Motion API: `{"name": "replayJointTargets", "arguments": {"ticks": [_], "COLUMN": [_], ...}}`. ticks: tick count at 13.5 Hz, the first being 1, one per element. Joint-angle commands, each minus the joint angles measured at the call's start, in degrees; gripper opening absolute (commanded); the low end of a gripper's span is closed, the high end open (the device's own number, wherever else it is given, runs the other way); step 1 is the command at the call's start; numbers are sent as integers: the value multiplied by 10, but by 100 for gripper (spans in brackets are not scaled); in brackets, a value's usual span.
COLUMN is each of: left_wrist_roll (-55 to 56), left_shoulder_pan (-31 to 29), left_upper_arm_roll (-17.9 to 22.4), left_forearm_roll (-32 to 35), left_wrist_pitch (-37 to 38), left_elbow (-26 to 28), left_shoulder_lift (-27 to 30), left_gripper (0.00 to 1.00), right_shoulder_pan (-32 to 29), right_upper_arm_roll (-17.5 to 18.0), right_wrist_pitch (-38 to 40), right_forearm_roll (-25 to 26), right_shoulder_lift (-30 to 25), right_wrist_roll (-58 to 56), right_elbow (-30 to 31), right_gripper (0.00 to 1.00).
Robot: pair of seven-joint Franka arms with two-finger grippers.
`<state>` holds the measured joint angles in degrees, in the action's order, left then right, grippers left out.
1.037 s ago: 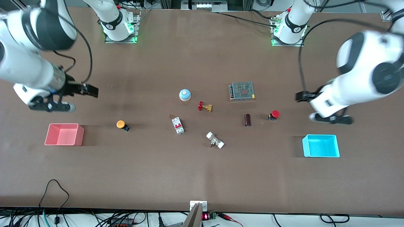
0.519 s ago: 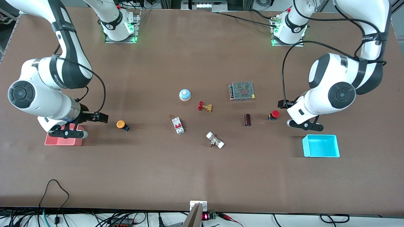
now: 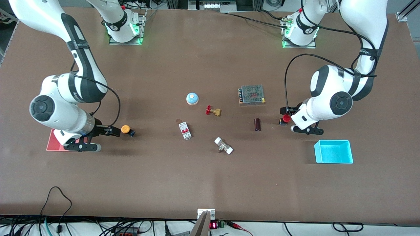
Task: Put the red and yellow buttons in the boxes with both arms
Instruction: 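Reach the right gripper to the yellow button while the left gripper reaches the red button, then lower and close the right gripper on the yellow button while the left grasps red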
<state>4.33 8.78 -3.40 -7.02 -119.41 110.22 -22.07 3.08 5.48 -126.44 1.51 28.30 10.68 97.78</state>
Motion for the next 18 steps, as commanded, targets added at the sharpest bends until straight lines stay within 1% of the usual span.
{"name": "replayJointTargets", "arguments": {"ticks": [1,4,7,9,11,16,18], "left_wrist_roll": [2,8,58,64,63,57,57], "left_shoulder_pan": [-2,-1,4,9,9,11,19], "left_upper_arm_roll": [1,1,1,1,1,1,1], "left_forearm_roll": [-13,-14,-18,-18,-18,-18,-18], "left_wrist_pitch": [-48,-84,-86,-88,-112,-116,-116], "left_elbow": [18,32,32,30,32,32,33], "left_shoulder_lift": [-12,-32,-45,-53,-59,-68,-73], "left_gripper": [100,100,100,100,100,100,100], "right_shoulder_pan": [8,12,12,13,18,20,20], "right_upper_arm_roll": [2,2,2,3,3,3,3], "right_wrist_pitch": [-63,-94,-117,-123,-127,-127,-129], "right_forearm_roll": [13,17,35,38,40,43,60], "right_shoulder_lift": [-11,-10,-8,-8,-7,2,7], "right_wrist_roll": [28,40,40,40,40,40,40], "right_elbow": [57,80,104,112,114,114,115], "right_gripper": [100,100,100,100,100,100,100]}}
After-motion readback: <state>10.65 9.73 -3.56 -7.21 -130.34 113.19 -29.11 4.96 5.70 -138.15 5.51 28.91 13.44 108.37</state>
